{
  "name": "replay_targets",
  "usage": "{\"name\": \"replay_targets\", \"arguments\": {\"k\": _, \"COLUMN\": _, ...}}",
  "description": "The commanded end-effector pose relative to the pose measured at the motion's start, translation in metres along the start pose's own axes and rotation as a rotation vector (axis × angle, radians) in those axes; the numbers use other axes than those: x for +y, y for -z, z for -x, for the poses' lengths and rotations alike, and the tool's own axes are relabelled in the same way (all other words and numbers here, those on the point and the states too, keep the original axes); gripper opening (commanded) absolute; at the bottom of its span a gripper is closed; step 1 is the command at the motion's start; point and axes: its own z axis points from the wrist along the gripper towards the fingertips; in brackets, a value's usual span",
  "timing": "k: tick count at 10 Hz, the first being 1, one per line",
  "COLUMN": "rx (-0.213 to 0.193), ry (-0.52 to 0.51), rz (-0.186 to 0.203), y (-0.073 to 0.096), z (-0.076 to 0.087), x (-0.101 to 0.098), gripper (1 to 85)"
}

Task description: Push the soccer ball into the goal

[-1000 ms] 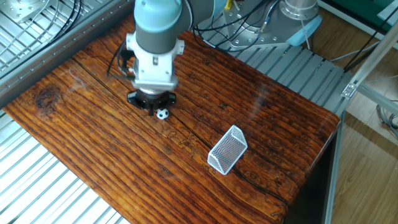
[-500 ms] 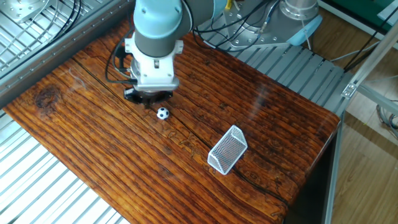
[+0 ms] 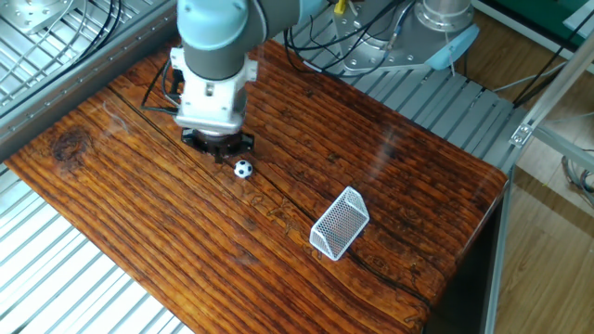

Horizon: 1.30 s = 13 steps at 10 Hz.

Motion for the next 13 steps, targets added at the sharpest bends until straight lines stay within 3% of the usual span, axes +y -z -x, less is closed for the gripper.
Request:
{"name": "replay_targets", "arguments": {"k": 1, "rx": 0.001, "ry": -0.207, "rz": 0.112, "y": -0.006, "z": 0.002, "x": 0.023, "gripper": 1.0}}
{"name": "replay_targets", "arguments": {"k": 4, "rx": 0.025, "ry": -0.264, "rz": 0.172, "y": -0.003, "z": 0.0, "x": 0.043, "gripper": 1.0}}
{"name": "replay_targets", "arguments": {"k": 8, "rx": 0.029, "ry": -0.349, "rz": 0.247, "y": 0.026, "z": 0.023, "x": 0.085, "gripper": 1.0}}
{"name": "replay_targets", "arguments": {"k": 10, "rx": 0.035, "ry": -0.371, "rz": 0.269, "y": 0.03, "z": 0.027, "x": 0.095, "gripper": 1.0}}
{"name": "replay_targets", "arguments": {"k": 12, "rx": 0.06, "ry": -0.339, "rz": 0.171, "y": 0.028, "z": 0.015, "x": 0.06, "gripper": 1.0}}
{"name": "replay_targets", "arguments": {"k": 13, "rx": 0.057, "ry": -0.311, "rz": 0.155, "y": 0.028, "z": 0.012, "x": 0.045, "gripper": 1.0}}
